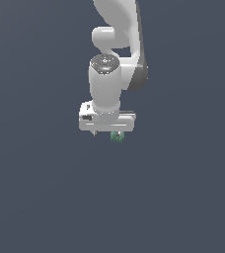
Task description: Pick up the object and move it to a goal position.
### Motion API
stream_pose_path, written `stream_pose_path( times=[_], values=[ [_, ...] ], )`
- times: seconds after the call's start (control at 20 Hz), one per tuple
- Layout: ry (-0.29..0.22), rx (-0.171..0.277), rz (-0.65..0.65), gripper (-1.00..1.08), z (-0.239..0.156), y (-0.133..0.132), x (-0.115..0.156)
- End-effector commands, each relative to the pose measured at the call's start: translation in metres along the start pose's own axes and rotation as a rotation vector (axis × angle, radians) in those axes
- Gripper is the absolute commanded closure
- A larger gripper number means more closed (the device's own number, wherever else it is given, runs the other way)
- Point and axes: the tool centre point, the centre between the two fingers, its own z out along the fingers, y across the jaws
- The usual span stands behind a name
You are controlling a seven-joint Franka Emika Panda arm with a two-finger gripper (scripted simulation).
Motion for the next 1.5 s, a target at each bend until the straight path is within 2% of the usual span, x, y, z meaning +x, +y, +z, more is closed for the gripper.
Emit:
stream_pose_path(
  times=[0.0, 0.5, 0.85, 1.15, 1.45],
  values=[
    [0.000, 0.000, 0.000, -0.92, 0.000, 0.000, 0.000],
    [0.019, 0.008, 0.016, -0.92, -0.004, 0.021, 0.006],
    [0.019, 0.007, 0.006, -0.92, -0.003, 0.021, 0.005],
    [0.017, 0.007, -0.057, -0.92, 0.002, 0.018, 0.002],
    [0.013, 0.005, -0.174, -0.92, 0.010, 0.012, -0.006]
  ],
)
